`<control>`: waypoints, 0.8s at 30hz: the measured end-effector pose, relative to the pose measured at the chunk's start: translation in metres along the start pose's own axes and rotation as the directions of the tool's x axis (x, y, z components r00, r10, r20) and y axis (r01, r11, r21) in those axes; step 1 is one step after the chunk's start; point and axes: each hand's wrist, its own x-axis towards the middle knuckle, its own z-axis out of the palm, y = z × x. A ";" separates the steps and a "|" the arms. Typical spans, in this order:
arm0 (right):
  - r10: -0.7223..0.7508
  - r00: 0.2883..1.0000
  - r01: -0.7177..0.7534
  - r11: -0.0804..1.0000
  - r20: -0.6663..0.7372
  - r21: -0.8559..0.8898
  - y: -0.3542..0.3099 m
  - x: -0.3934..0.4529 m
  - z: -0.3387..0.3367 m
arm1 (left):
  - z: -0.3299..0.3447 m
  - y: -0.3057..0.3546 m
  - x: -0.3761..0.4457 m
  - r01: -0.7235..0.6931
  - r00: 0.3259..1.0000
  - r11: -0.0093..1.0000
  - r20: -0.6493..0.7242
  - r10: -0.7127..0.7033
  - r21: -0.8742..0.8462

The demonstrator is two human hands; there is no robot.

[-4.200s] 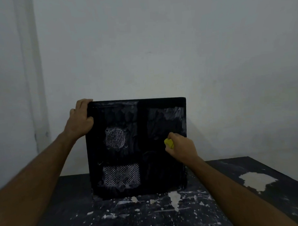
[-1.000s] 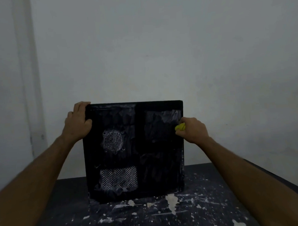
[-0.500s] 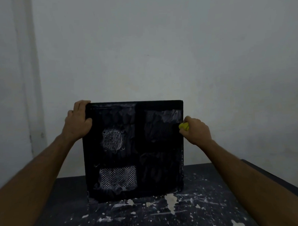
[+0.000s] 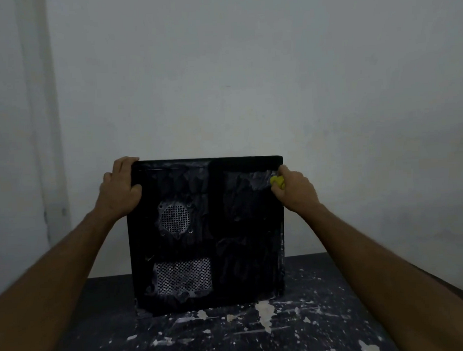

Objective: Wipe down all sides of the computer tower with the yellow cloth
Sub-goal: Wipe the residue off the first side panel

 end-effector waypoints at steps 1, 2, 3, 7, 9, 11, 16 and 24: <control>-0.008 0.999 0.008 1.000 0.032 0.005 -0.001 0.000 0.000 | 0.000 0.000 0.000 0.001 1.000 1.000 0.001 -0.001 -0.001; -0.004 0.998 0.004 1.000 0.065 0.003 -0.001 0.000 -0.001 | 0.000 0.001 0.000 0.001 1.000 1.000 0.002 -0.001 -0.004; 0.013 0.998 -0.013 1.000 0.064 0.007 0.000 0.000 -0.003 | -0.001 0.002 0.000 0.000 1.000 1.000 0.002 0.000 -0.004; 0.000 1.000 0.000 0.999 -0.002 0.047 0.003 0.004 -0.010 | 0.000 0.002 -0.001 0.002 1.000 1.000 -0.004 -0.002 -0.009; -0.012 0.997 0.011 1.000 0.078 0.011 0.005 0.005 -0.012 | 0.000 0.002 0.000 0.004 1.000 1.000 -0.001 -0.004 -0.008; 0.003 1.000 -0.003 1.000 0.014 0.018 0.006 0.007 -0.014 | 0.000 0.001 0.000 0.006 1.000 1.000 0.000 -0.006 -0.003; 0.010 0.999 -0.008 0.999 0.046 -0.046 0.000 0.015 -0.017 | 0.000 0.000 0.000 0.000 1.000 1.000 0.001 0.000 -0.004; 0.065 0.998 -0.066 0.997 -0.016 -0.033 0.000 0.019 -0.022 | 0.001 -0.002 0.002 0.001 1.000 1.000 0.002 -0.001 -0.007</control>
